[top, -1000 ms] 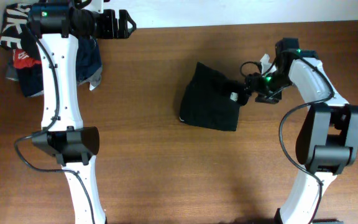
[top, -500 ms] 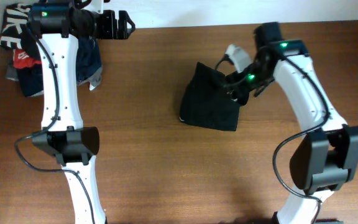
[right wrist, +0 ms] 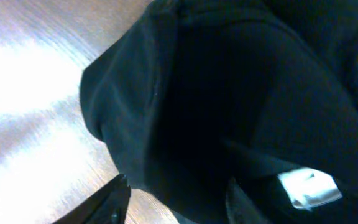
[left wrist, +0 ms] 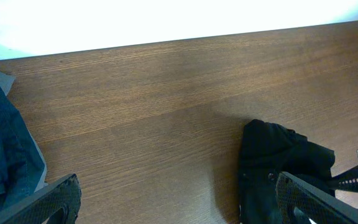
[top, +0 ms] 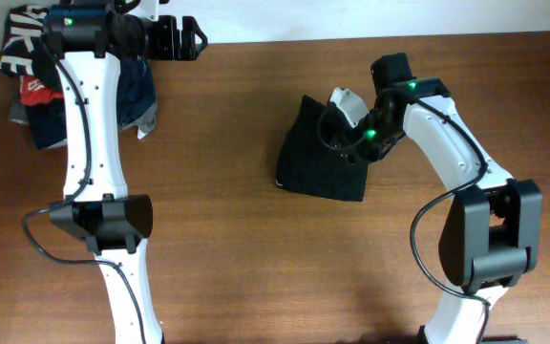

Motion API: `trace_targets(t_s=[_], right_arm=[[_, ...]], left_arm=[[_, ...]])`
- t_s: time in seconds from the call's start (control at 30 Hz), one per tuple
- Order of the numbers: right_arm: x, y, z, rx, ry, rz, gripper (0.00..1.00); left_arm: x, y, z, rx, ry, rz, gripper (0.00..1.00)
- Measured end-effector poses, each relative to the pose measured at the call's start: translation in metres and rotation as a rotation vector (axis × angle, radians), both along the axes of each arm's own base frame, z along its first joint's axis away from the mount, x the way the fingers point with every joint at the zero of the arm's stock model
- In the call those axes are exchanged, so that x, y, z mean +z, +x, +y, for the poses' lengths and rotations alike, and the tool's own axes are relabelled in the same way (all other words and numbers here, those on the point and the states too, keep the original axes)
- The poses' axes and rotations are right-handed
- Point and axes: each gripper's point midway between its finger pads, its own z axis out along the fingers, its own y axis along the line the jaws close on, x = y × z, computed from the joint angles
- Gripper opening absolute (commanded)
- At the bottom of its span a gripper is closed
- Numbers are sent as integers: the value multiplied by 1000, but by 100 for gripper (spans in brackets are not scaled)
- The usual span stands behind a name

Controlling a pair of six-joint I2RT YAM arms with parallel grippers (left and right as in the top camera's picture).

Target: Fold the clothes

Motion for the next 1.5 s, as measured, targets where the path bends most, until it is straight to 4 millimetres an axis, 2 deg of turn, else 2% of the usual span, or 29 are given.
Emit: trace_targets(t_s=[0.1, 0.13, 0.33, 0.5, 0.53, 0.63, 0.8, 0.83, 0.9, 0.97, 1.1, 1.13, 1.2, 1.27, 1.4, 1.5], right_arm=[[-3, -2, 2, 10, 14, 3, 6], [-4, -5, 3, 8, 19, 15, 4], [-6, -21, -3, -125, 53, 169, 4], [-11, -27, -47, -396, 30, 331, 4], [-17, -29, -59, -460, 8, 361, 4], [-28, -33, -76, -529, -23, 388, 4], [-55, -47, -80, -577, -61, 431, 4], [-64, -53, -81, -592, -70, 448, 5], [-68, -57, -82, -602, -76, 462, 15], [-69, -58, -82, -607, -81, 467, 22], [-62, -64, -85, -623, -93, 509, 28], [-59, -64, -85, -628, -93, 514, 43], [-42, -51, -88, -634, -84, 480, 57], [-27, -39, -89, -638, -74, 438, 65], [13, -7, -91, -659, -30, 292, 67], [30, 22, -93, -721, 24, 187, 62]], left_arm=[[0, 0, 0, 0, 0, 0, 99], [0, 0, 0, 0, 0, 1, 99], [-2, -2, 0, 0, 0, 12, 99], [-3, -2, 3, 11, 15, 12, 100], [-3, -1, 3, 12, 16, 12, 99], [-3, -1, 4, 13, 18, 12, 100], [-3, -1, 4, 15, 20, 13, 99], [-3, -1, 4, 15, 21, 14, 99], [-3, -2, 4, 16, 21, 14, 99], [-3, -2, 4, 16, 21, 14, 99], [-3, -2, 4, 16, 21, 14, 99], [-4, -2, 4, 16, 21, 15, 99], [-4, -2, 4, 16, 21, 15, 99], [-4, -2, 4, 15, 22, 15, 99], [-4, -2, 4, 13, 23, 13, 99], [-4, -2, 4, 13, 23, 13, 99]])
